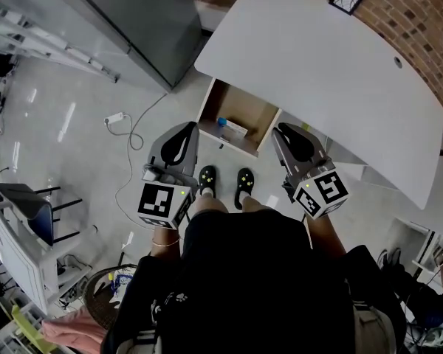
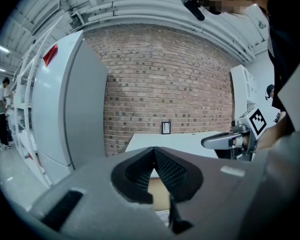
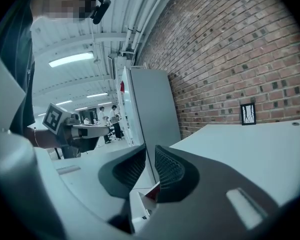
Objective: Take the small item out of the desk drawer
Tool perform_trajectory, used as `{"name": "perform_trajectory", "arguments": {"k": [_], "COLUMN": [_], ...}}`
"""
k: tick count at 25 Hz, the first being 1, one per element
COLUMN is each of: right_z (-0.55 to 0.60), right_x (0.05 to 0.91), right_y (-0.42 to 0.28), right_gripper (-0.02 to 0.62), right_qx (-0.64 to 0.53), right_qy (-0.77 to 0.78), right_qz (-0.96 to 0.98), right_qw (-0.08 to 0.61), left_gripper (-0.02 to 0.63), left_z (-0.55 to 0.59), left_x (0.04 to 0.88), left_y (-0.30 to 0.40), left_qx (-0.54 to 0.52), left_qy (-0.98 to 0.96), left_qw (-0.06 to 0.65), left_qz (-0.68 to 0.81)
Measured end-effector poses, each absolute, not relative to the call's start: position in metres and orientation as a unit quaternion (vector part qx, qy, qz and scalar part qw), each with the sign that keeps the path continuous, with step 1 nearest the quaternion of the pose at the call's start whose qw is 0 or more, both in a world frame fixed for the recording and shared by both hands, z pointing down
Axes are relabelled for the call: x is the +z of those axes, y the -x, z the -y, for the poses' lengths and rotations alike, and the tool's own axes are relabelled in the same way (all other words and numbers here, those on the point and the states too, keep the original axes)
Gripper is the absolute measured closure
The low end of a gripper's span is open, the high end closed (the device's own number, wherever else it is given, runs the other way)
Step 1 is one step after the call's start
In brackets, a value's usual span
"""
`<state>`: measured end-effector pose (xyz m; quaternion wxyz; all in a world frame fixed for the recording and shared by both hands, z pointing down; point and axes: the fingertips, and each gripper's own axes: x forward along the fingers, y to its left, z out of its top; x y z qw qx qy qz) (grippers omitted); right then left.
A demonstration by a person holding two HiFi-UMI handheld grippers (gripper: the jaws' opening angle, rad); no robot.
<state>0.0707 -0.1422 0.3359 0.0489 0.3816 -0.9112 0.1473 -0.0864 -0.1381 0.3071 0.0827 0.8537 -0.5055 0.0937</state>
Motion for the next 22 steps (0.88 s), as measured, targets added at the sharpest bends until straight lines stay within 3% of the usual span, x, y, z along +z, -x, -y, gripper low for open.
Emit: {"name": "perform_trajectory", "arguments": {"k": [22], "right_z": [0.164], "right_x": [0.44], "right_y": [-0.021], "right_gripper": [0.508], "right_qx": [0.158], "right_qy": [-0.386], "right_qz": [0.892], "right_qw": [0.175], "left_gripper": [0.611], "left_z": [0.167], "left_x": [0.367], "left_y": [0.127], "left_qx": [0.111], "left_qy": [-0.872], "left_qw": [0.12], "left_qz": [0.461]}}
